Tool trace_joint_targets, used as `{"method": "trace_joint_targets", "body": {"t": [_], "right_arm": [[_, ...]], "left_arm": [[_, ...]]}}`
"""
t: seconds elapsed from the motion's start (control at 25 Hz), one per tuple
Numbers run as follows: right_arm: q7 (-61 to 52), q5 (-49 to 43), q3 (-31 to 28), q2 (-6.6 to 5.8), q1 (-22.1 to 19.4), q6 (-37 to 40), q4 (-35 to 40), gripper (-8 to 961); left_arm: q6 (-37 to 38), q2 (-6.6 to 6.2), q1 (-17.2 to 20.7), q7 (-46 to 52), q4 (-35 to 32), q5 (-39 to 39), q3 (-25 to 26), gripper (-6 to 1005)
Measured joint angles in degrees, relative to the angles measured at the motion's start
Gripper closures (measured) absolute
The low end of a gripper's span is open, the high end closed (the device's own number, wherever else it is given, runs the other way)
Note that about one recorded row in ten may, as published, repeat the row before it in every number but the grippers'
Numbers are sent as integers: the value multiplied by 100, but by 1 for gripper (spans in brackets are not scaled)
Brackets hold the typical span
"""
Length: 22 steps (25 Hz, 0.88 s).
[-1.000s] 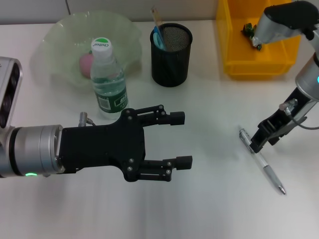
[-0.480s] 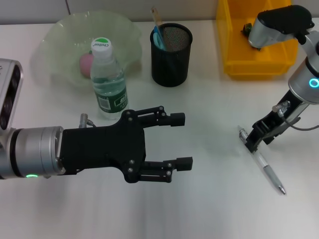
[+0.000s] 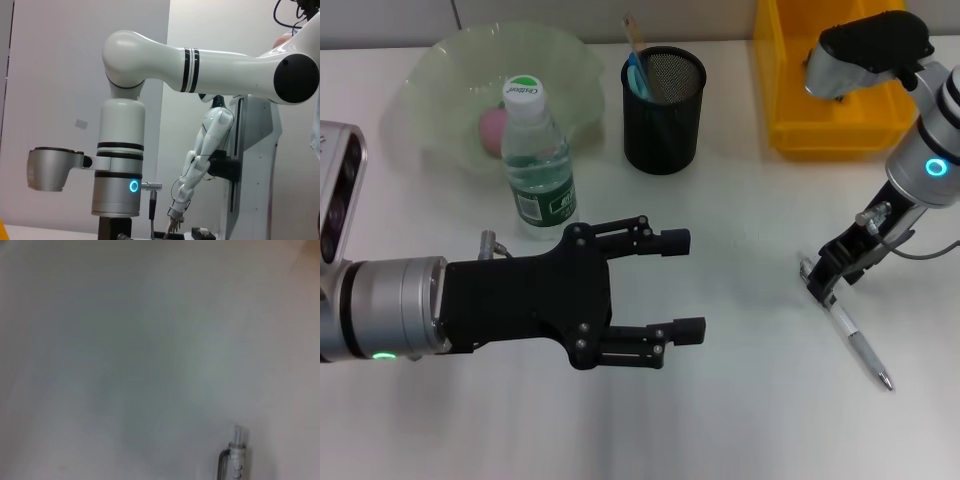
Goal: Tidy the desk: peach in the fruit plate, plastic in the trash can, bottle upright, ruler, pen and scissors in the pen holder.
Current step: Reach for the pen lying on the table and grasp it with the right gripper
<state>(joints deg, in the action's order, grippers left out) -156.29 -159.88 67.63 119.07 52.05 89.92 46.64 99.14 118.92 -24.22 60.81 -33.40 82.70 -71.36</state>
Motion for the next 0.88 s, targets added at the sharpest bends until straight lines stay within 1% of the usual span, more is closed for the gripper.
{"method": "trace_joint_targets", "body": {"t": [0.6, 0.88], "right_arm": [[-11, 1, 17, 2, 222, -81, -214, 471], [-44, 1, 159, 17, 288, -145, -324, 470]], "left_arm": [[29, -1, 8, 1, 0, 0, 0, 199], [11, -1, 16, 2, 0, 0, 0, 199]]}}
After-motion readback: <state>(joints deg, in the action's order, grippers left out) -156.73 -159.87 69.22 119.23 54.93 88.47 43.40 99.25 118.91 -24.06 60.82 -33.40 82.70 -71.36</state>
